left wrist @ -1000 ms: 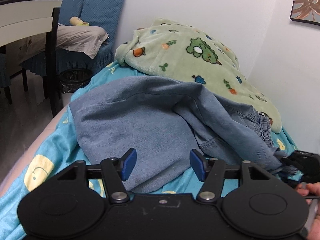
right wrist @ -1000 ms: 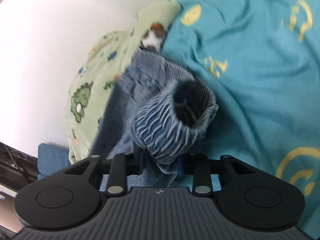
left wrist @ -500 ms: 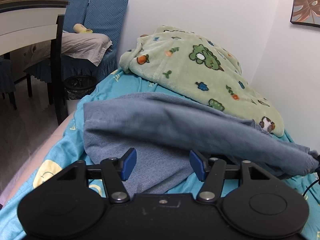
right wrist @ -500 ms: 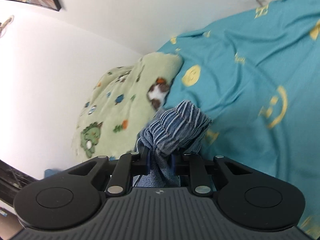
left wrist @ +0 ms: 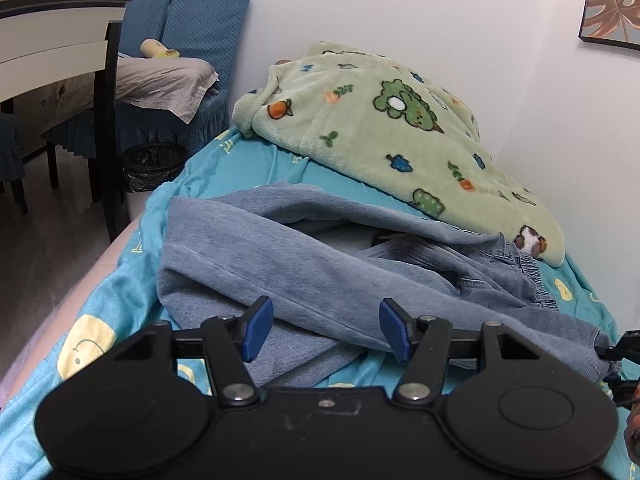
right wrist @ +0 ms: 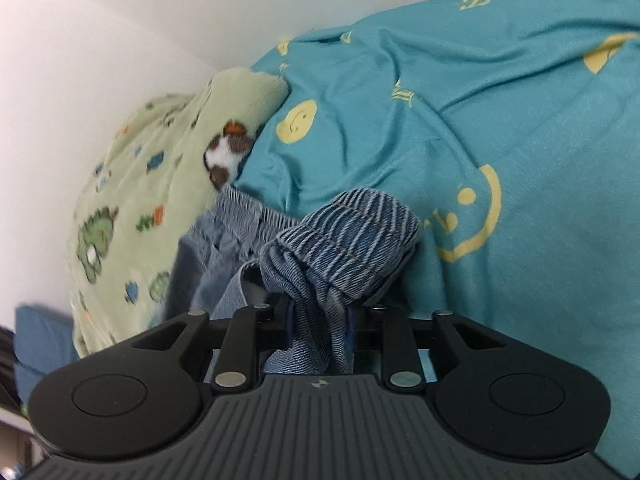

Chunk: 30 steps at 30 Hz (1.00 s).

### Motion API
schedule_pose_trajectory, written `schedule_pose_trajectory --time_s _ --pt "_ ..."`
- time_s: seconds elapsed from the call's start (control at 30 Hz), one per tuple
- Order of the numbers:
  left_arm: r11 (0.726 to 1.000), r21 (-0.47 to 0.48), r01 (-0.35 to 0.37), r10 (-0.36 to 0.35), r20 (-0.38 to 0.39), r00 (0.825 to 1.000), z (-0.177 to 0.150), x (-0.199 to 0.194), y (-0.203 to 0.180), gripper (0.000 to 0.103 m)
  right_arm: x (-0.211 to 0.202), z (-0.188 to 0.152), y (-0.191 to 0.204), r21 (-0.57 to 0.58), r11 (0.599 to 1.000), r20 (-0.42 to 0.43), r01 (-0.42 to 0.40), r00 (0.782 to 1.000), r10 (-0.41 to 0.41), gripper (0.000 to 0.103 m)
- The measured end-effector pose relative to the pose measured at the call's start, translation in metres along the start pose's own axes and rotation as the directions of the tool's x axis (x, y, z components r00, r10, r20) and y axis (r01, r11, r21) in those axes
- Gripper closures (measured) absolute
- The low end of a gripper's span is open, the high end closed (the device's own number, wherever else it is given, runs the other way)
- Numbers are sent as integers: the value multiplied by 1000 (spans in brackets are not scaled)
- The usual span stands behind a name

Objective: Fold clothes

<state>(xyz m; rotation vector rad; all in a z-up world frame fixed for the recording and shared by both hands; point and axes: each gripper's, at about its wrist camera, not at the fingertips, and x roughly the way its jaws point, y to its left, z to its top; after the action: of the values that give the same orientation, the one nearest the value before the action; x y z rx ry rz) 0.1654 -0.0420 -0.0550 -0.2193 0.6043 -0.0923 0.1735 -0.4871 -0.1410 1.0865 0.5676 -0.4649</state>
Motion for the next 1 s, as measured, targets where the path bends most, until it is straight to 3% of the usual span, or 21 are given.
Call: schedule_pose_trajectory --time_s 0.1,0.27,0.37,0.53,0.73,0.83,0.87,0.9,1.0 --pt "1000 1 2 -2 5 1000 1 -3 -2 47 -12 -14 8 -25 999 -15 46 999 -46 45" --pt "1000 -12 8 -8 8 1000 1 -8 0 47 -36 -50 13 34 999 -36 7 999 -5 39" --pt "1000 -15 10 -10 9 1000 2 -10 0 46 -36 -76 24 25 999 -113 -44 993 47 36" --pt "1000 -16 -13 13 7 1000 2 -7 0 46 -16 -109 51 -54 988 -242 -145 962 128 35" --pt "998 -56 -27 26 -18 999 2 2 9 46 18 -128 63 -36 975 -326 -219 925 196 29" --pt "997 -66 -25 23 -26 999 3 7 9 46 30 -133 63 24 964 -339 -264 905 256 35" --pt "997 -72 -21 19 -29 999 3 9 9 46 31 -133 64 26 960 -331 -278 904 270 43" --pt "997 -78 -17 15 -32 999 3 10 10 46 30 -132 66 9 957 -318 -289 907 276 59" --pt "996 -90 -7 4 -33 999 3 12 12 46 18 -131 75 -53 953 -286 -298 919 271 94"
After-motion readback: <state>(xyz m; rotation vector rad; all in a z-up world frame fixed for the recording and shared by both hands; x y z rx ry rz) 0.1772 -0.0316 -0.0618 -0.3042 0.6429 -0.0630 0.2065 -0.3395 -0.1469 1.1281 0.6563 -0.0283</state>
